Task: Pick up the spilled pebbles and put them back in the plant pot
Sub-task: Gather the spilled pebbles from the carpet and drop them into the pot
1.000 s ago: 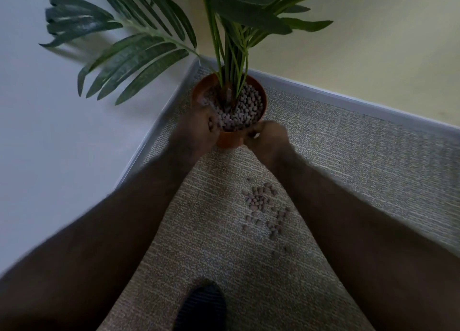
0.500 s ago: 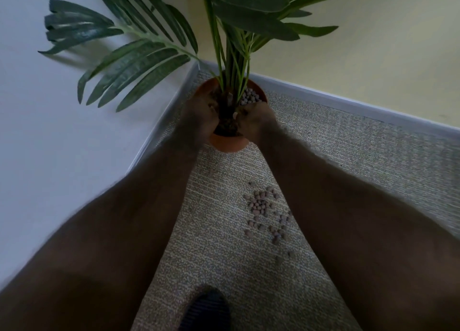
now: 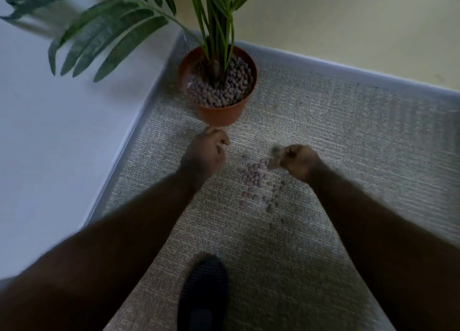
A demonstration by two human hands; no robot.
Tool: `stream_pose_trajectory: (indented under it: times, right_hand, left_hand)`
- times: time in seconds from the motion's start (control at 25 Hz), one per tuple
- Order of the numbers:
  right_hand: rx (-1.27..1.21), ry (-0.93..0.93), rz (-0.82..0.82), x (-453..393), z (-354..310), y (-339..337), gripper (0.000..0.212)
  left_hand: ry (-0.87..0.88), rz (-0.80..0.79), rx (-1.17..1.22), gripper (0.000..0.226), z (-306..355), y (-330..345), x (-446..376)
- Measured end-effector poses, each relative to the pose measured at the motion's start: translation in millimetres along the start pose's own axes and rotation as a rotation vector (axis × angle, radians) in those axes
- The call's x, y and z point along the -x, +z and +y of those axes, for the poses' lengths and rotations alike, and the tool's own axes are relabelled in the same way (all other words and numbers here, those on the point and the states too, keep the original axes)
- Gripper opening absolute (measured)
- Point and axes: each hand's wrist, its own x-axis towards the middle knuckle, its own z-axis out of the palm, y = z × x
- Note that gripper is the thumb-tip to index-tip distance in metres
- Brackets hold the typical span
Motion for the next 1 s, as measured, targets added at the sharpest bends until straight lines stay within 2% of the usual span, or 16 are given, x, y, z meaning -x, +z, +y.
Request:
stream_pose_trajectory:
  times: [0.04, 0.12, 0.2, 0.24, 0.32, 0.44, 0.52, 0.64, 0.72, 0.76, 0.84, 0.92, 1.0]
  right_hand:
    - [0.141, -0.001, -0.037, 5, 19, 5, 0.028]
    - [0.307, -0.003, -0.148, 11, 60, 17, 0.019]
    - [0.448, -0.023, -0.219, 16, 92, 26, 0.083]
    - [0.576, -0.098, -0.194, 21, 100, 32, 0.1]
    - [0.657, -0.2, -0.164, 27, 104, 40, 0.109]
    - [0.668, -0.222, -0.116, 31, 105, 54, 0.102]
    - [0.707, -0.271, -0.07, 37, 102, 64, 0.085]
    - [0.739, -0.303, -0.009, 42, 99, 75, 0.053]
    - [0.727, -0.288, 0.009, 42, 95, 78, 0.041]
    - [0.733, -0.297, 0.013, 43, 94, 78, 0.037]
    - [0.738, -0.311, 0.003, 42, 92, 77, 0.031]
    - [0.633, -0.224, -0.037, 41, 89, 78, 0.031]
    - [0.517, -0.106, -0.067, 39, 86, 80, 0.033]
  left_hand:
    - [-0.035, -0.162, -0.046, 0.036, 1, 12, 11]
    - [-0.047, -0.446, -0.128, 0.053, 6, 30, 25]
    - [0.008, -0.6, -0.148, 0.065, 16, 44, 35]
    - [0.032, -0.65, -0.163, 0.069, 22, 51, 39]
    - [0.043, -0.745, -0.28, 0.074, 30, 65, 47]
    - [0.085, -0.749, -0.45, 0.058, 37, 83, 58]
    - [0.135, -0.714, -0.498, 0.043, 38, 91, 59]
    - [0.201, -0.736, -0.568, 0.037, 35, 96, 54]
    - [0.256, -0.747, -0.597, 0.035, 33, 97, 51]
    - [0.253, -0.757, -0.589, 0.034, 32, 98, 51]
    - [0.132, -0.766, -0.492, 0.037, 34, 100, 48]
    - [-0.01, -0.752, -0.369, 0.046, 35, 100, 43]
    - [0.004, -0.738, -0.331, 0.046, 32, 100, 41]
